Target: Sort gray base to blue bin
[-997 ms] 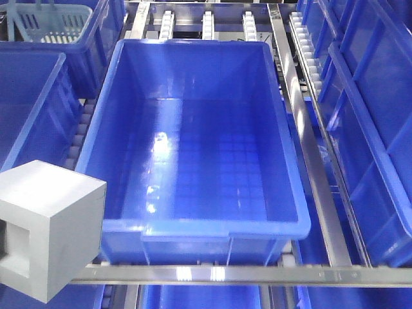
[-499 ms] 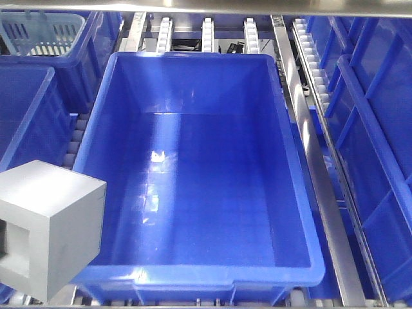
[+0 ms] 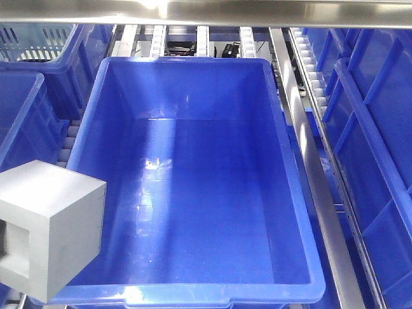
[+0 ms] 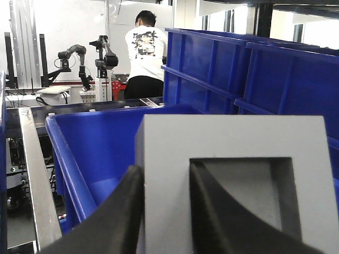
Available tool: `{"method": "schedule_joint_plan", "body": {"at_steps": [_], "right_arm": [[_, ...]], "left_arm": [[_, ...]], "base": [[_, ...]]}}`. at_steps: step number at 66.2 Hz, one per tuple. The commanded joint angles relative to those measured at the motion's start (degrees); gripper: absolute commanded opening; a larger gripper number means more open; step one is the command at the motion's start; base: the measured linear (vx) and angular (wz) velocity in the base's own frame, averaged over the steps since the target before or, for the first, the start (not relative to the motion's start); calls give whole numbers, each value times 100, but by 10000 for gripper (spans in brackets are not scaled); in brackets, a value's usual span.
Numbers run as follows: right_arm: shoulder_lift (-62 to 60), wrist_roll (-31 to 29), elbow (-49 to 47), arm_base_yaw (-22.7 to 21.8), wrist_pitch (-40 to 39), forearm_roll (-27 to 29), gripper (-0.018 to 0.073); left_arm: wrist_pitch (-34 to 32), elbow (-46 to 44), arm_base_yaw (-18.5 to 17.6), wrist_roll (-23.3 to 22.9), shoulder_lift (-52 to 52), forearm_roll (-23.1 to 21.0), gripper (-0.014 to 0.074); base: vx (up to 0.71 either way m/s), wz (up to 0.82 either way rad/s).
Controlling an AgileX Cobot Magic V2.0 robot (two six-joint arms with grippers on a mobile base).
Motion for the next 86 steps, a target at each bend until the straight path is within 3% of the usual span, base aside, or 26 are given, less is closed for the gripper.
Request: {"method": "schedule_joint_plan", "body": {"at_steps": [1,86], "right_arm": [[-66,-31,83,-26,-423,-35,-9],[-66,-31,83,-26,-423,-35,-9]], "left_arm": [[-635,-169,-17,-21,34,-47,-6],[-833,-169,-17,-21,34,-58,-6]], "base": [[2,0],[0,0]]}}
